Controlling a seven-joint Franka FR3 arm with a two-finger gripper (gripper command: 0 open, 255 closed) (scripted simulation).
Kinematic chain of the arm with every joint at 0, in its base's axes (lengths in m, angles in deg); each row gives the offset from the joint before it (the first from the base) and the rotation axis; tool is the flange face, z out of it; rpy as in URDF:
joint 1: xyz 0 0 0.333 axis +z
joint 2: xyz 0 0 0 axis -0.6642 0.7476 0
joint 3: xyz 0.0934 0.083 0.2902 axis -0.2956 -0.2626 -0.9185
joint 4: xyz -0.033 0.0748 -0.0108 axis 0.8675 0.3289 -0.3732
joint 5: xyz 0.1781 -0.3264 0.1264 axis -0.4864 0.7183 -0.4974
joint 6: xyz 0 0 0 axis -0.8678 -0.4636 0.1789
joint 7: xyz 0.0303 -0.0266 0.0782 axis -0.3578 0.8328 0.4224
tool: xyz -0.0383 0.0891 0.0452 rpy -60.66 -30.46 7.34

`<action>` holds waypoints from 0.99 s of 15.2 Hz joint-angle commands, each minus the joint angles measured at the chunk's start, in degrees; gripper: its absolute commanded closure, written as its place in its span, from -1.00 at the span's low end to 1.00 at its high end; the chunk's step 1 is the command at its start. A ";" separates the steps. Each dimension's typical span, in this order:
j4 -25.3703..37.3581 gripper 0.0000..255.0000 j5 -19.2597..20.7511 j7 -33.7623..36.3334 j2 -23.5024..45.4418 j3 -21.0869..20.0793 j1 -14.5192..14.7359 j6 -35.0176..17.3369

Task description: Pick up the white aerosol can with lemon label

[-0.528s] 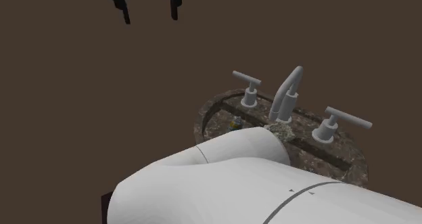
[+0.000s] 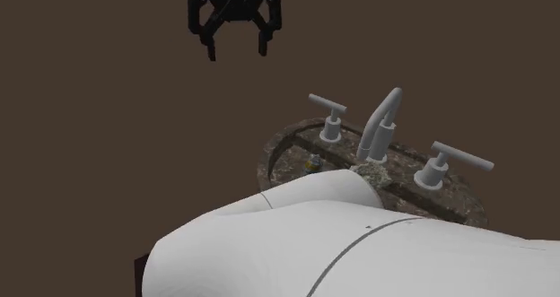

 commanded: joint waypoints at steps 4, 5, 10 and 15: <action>-4.56 -1.00 2.27 -6.36 3.04 5.71 -1.09 -4.70; -5.13 -1.00 2.71 -7.69 4.10 6.94 -1.27 -5.73; -7.02 -1.00 4.44 -14.53 10.77 13.10 -1.90 -11.19; -7.21 -1.00 4.66 -22.03 19.83 19.24 -1.87 -17.00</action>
